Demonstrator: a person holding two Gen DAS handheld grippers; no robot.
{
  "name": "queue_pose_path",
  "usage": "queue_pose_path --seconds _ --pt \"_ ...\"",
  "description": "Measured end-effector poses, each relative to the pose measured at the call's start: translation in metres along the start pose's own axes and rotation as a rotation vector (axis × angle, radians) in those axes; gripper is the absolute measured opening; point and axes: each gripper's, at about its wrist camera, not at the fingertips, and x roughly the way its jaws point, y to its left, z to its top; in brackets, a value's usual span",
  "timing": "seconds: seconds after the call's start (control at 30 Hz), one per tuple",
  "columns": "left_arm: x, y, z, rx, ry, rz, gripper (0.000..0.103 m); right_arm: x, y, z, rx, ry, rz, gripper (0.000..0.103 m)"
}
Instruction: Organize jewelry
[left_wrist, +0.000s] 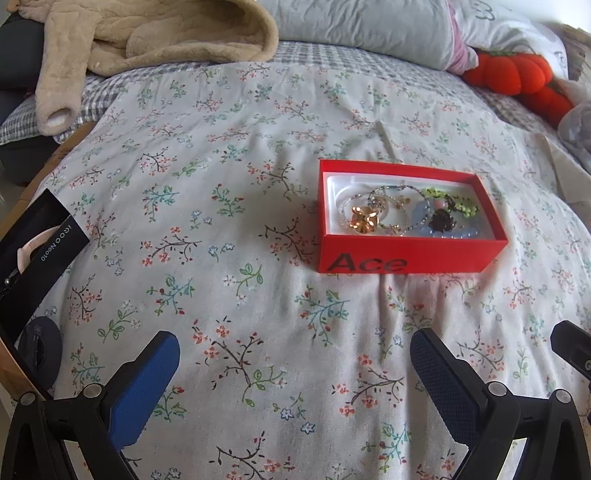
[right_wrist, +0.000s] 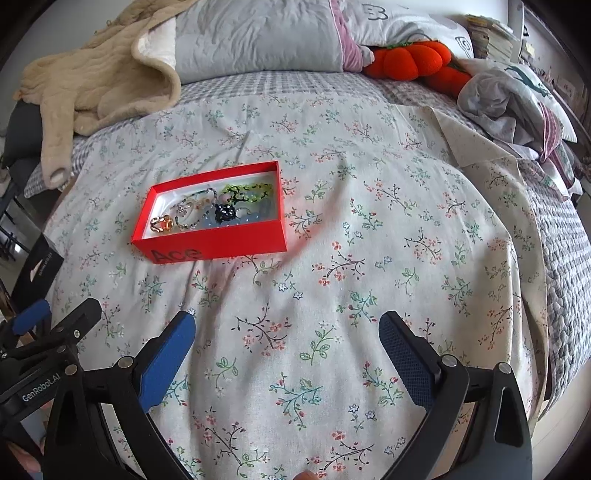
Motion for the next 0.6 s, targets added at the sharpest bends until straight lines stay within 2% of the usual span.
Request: queue_pose_path --seconds 0.6 --pt "-0.0003 -0.0021 0.0001 0.016 0.003 0.0 0.103 0.0014 0.0013 0.0003 0.005 0.011 0.002 0.101"
